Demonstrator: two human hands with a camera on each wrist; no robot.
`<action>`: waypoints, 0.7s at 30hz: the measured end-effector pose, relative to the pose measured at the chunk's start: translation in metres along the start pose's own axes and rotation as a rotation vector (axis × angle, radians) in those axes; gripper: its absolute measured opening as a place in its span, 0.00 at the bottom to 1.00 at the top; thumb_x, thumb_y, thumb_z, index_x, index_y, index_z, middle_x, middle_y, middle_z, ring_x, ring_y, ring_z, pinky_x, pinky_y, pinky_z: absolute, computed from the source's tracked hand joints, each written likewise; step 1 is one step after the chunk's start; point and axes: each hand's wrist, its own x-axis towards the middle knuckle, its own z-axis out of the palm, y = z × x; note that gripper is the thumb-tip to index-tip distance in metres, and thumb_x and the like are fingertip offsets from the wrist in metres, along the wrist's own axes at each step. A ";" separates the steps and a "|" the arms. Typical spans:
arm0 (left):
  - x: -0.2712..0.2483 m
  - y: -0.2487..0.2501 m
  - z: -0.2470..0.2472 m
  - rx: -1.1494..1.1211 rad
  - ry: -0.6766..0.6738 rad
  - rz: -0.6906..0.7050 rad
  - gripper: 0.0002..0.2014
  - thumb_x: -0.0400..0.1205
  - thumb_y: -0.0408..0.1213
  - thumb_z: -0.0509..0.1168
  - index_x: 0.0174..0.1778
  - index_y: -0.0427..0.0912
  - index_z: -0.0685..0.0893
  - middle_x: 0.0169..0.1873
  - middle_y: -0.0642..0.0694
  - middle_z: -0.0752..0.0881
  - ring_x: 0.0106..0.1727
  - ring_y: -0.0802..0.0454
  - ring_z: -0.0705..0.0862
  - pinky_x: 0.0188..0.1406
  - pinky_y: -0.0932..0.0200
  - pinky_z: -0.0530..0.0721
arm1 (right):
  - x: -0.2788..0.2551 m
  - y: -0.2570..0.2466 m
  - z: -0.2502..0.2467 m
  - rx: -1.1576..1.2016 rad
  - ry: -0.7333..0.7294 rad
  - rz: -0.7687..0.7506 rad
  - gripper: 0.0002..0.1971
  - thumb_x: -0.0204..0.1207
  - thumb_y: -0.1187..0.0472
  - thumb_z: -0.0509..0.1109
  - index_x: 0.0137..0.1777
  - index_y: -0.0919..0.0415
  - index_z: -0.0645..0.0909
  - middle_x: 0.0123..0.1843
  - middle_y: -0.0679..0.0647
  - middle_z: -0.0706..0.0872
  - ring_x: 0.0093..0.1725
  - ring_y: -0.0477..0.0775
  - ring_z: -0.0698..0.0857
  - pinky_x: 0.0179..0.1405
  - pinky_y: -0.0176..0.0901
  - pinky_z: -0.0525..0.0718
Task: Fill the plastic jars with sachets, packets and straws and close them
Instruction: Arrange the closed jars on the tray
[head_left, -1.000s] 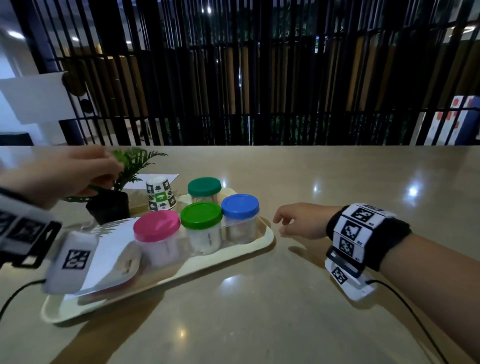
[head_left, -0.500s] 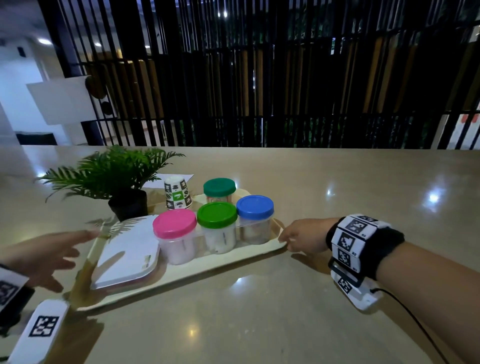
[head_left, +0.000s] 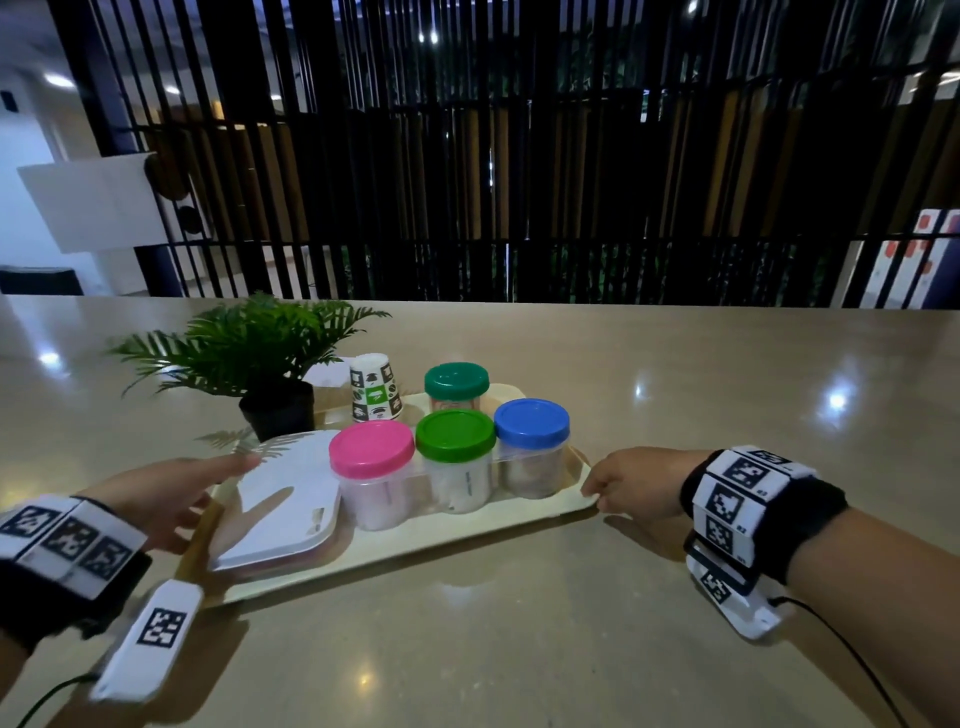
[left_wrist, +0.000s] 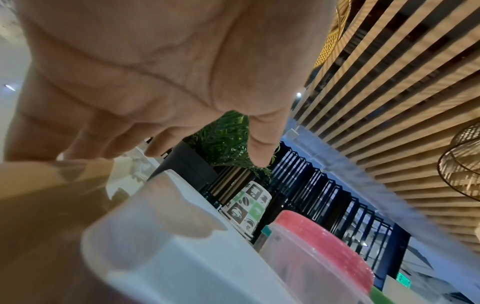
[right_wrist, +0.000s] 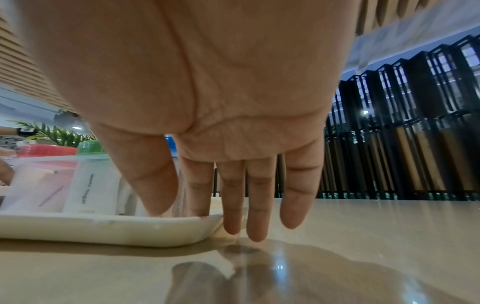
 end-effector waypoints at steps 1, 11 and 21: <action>0.002 0.007 0.007 0.001 -0.012 0.008 0.48 0.64 0.61 0.73 0.77 0.39 0.70 0.71 0.31 0.75 0.68 0.29 0.77 0.66 0.33 0.78 | -0.004 0.006 0.000 0.008 0.002 0.013 0.20 0.83 0.55 0.61 0.74 0.51 0.75 0.74 0.50 0.76 0.71 0.52 0.75 0.70 0.42 0.70; 0.019 0.078 0.085 0.101 -0.087 0.102 0.34 0.78 0.52 0.71 0.76 0.41 0.71 0.73 0.37 0.74 0.71 0.34 0.75 0.72 0.35 0.74 | -0.042 0.067 0.008 0.110 0.027 0.187 0.12 0.80 0.54 0.64 0.60 0.51 0.85 0.56 0.46 0.85 0.57 0.48 0.82 0.61 0.41 0.77; 0.036 0.124 0.133 0.208 -0.094 0.170 0.28 0.77 0.51 0.73 0.67 0.37 0.78 0.69 0.36 0.79 0.67 0.35 0.78 0.69 0.40 0.77 | -0.063 0.099 0.018 0.127 0.089 0.237 0.11 0.76 0.59 0.71 0.58 0.50 0.87 0.49 0.41 0.84 0.50 0.42 0.80 0.53 0.30 0.75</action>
